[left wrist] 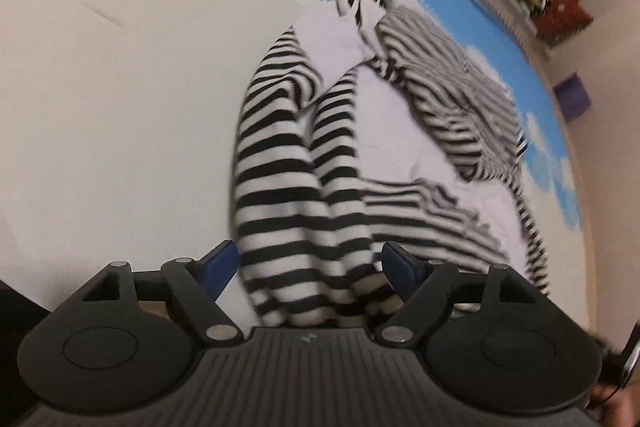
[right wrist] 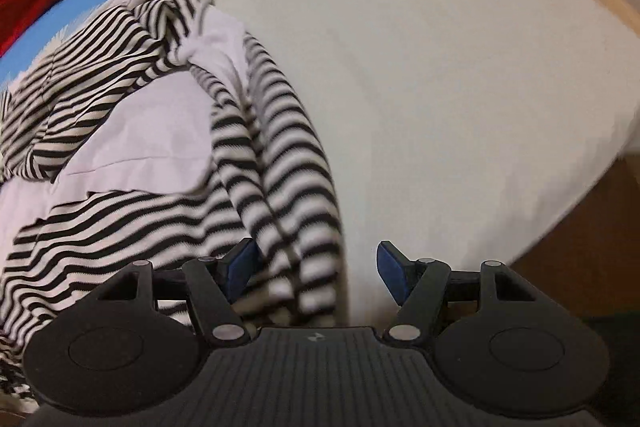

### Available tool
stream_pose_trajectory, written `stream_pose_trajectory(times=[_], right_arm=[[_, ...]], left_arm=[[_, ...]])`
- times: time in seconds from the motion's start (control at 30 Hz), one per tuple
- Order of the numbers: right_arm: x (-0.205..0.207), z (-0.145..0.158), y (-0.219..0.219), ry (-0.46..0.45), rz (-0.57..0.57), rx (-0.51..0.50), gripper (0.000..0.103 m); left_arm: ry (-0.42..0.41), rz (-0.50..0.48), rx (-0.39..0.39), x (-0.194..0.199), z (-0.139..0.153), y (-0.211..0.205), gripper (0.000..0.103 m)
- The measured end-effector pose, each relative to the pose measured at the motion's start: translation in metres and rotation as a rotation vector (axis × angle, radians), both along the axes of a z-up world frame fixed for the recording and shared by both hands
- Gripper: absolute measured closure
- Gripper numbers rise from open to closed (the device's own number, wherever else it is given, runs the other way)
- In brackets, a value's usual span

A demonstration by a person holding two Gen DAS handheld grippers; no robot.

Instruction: Fold small clothes

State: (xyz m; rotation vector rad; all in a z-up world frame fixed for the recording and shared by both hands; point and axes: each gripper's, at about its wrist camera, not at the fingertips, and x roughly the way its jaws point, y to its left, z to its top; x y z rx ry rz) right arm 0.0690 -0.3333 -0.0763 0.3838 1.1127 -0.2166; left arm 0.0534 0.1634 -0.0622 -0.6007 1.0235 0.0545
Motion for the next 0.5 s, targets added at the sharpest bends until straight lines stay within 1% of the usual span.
stream_pose_trajectory(times=[0.07, 0.1, 0.2, 0.27, 0.3, 0.33, 0.37, 0.4, 0.43, 0.5], right_arm=[[-0.007, -0.003, -0.008, -0.014, -0.012, 0.049, 0.035], [-0.010, -0.006, -0.010, -0.018, -0.010, 0.067, 0.035], [-0.016, -0.011, -0.012, -0.023, -0.002, 0.107, 0.035], [-0.018, -0.013, -0.014, -0.024, -0.001, 0.126, 0.035], [-0.018, -0.013, -0.015, -0.025, 0.000, 0.128, 0.035], [-0.018, -0.013, -0.015, -0.028, 0.004, 0.125, 0.035], [-0.018, -0.012, -0.014, -0.034, 0.012, 0.123, 0.036], [-0.017, -0.012, -0.012, -0.039, 0.023, 0.119, 0.036], [-0.016, -0.012, -0.010, -0.044, 0.033, 0.117, 0.037], [-0.016, -0.012, -0.008, -0.058, 0.050, 0.134, 0.059]], left_arm=[[-0.007, 0.018, -0.018, 0.001, 0.002, -0.006, 0.020], [0.001, 0.014, -0.008, 0.003, 0.002, -0.009, 0.020], [0.037, 0.014, 0.065, 0.007, -0.005, -0.020, 0.021], [0.062, 0.011, 0.085, 0.008, -0.011, -0.022, 0.026], [0.059, 0.012, 0.093, 0.006, -0.012, -0.021, 0.035], [0.055, 0.010, 0.100, 0.005, -0.012, -0.021, 0.048], [0.053, 0.004, 0.097, 0.003, -0.012, -0.020, 0.057], [0.053, 0.002, 0.087, 0.001, -0.012, -0.019, 0.079], [0.052, 0.003, 0.074, -0.001, -0.012, -0.018, 0.090], [0.032, 0.004, 0.096, -0.005, -0.008, -0.018, 0.094]])
